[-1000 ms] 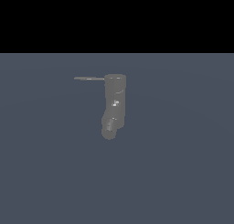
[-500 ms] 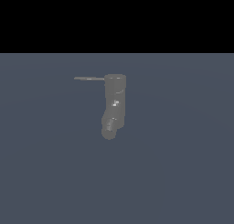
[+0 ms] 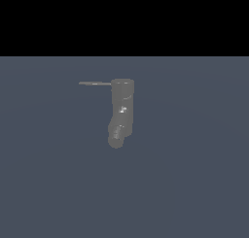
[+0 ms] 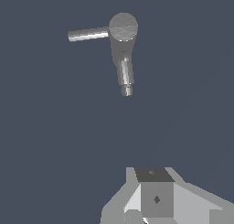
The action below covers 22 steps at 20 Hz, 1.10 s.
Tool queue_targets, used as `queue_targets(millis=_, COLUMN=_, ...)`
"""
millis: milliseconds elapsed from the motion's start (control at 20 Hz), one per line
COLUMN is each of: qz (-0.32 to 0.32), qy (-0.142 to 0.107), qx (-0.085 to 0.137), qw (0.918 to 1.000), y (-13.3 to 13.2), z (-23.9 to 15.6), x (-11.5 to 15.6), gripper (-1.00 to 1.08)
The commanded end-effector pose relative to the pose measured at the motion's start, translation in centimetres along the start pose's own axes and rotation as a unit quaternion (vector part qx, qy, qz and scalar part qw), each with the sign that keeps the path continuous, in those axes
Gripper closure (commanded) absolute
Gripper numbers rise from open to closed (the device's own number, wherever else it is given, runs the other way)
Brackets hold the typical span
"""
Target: Turn on the faucet by rotating a designated handle.
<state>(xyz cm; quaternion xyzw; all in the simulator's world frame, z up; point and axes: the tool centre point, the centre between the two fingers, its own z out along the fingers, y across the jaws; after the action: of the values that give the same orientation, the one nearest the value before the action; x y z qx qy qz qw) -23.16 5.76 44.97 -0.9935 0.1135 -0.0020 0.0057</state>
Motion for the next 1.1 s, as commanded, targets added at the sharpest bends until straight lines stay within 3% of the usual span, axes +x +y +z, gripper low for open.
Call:
queue_targets(millis=0, qz=0.027, qy=0.000, qx=0.000, qw=0.9996, y=-1.2, z=0.9, x=0.4, gripper=1.08)
queue_targets(millis=500, qz=0.132, qy=0.000, qx=0.001, qw=0.9913, y=-5.6, z=4.7, x=2.9, gripper=1.08)
queue_targets(millis=1050, qz=0.244, qy=-0.001, qx=0.002, qw=0.9698, y=-9.7, z=8.7, x=6.7, gripper=1.08)
